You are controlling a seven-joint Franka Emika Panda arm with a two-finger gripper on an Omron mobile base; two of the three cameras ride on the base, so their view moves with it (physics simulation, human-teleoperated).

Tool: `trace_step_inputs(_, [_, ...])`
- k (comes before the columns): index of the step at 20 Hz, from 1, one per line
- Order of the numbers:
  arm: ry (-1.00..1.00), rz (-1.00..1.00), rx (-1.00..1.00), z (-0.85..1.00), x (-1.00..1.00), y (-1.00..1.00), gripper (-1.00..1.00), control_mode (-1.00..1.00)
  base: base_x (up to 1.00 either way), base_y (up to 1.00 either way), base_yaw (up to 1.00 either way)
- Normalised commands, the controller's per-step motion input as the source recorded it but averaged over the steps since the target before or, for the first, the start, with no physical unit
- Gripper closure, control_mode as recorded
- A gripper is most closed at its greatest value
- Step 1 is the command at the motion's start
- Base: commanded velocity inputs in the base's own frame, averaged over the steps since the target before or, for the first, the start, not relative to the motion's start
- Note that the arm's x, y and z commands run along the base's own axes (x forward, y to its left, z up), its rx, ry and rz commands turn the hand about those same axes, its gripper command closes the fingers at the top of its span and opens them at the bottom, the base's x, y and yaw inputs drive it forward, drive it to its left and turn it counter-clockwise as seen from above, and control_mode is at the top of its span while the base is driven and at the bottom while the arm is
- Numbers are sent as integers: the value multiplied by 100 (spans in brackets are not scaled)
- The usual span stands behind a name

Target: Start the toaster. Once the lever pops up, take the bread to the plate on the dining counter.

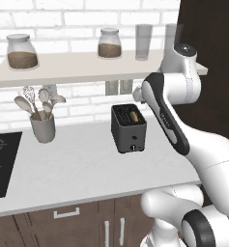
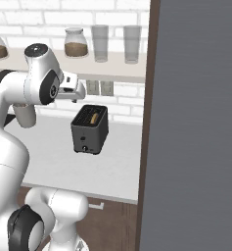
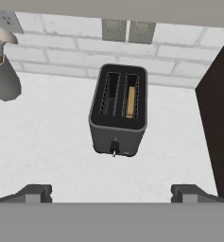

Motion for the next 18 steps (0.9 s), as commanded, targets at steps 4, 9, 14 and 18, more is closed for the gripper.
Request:
trace_step_inputs(4, [0,0,0,0,0,0,-100,-100,0,0,0])
trace_step_inputs(9, [0,0,0,0,0,0,-100,-100,0,0,0])
trace_step_inputs(14, [0,0,0,0,0,0,-100,-100,0,0,0])
trace_step_inputs(18, [0,0,0,0,0,0,-100,-100,0,0,0])
